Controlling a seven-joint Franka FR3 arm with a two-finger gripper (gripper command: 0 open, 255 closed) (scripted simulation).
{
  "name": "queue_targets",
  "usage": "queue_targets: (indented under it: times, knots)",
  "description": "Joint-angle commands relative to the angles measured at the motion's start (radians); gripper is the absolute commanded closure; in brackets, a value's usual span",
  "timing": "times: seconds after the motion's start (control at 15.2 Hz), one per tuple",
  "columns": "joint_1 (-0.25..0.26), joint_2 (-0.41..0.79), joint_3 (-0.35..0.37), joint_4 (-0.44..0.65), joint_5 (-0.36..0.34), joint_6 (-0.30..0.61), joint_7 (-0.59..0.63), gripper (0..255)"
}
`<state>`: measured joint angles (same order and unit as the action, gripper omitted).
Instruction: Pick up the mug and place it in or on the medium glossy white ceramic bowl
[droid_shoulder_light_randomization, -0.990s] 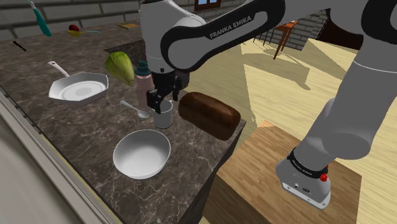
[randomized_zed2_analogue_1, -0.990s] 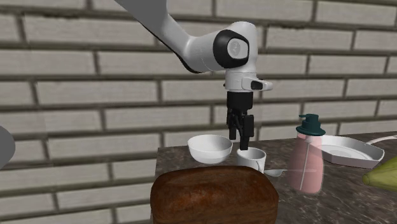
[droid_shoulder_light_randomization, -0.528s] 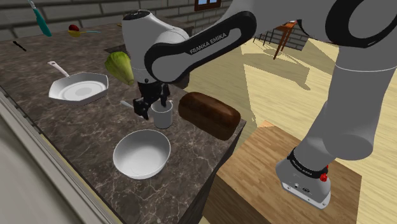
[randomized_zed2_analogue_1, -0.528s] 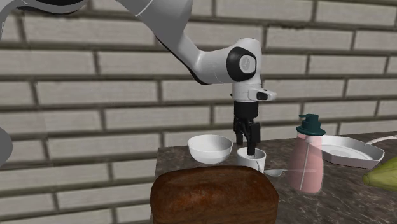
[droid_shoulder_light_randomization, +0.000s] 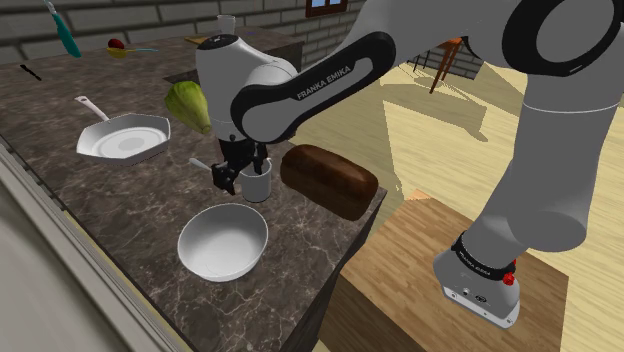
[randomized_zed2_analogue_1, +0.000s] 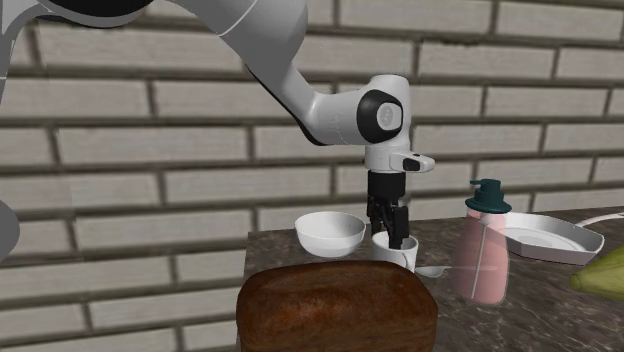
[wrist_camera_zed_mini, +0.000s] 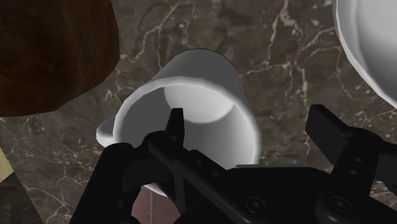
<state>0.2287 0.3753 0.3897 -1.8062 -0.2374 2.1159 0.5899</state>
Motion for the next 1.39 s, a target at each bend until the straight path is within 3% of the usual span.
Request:
queue_targets:
  times: [0.0,0.13,0.2,0.79,1.32]
  knots:
    - [0.0,0.0,0.0,-0.001,0.0,0.001,0.0,0]
    - [0.0,0.0,0.0,0.0,0.0,0.001,0.0,0]
    - [0.0,0.0,0.0,0.0,0.0,0.001,0.0,255]
    - [0.0,0.0,0.0,-0.001,0.0,0.001,0.0,255]
    - [-0.006,-0.046,0.011,0.047,0.026,-0.088,-0.021,255]
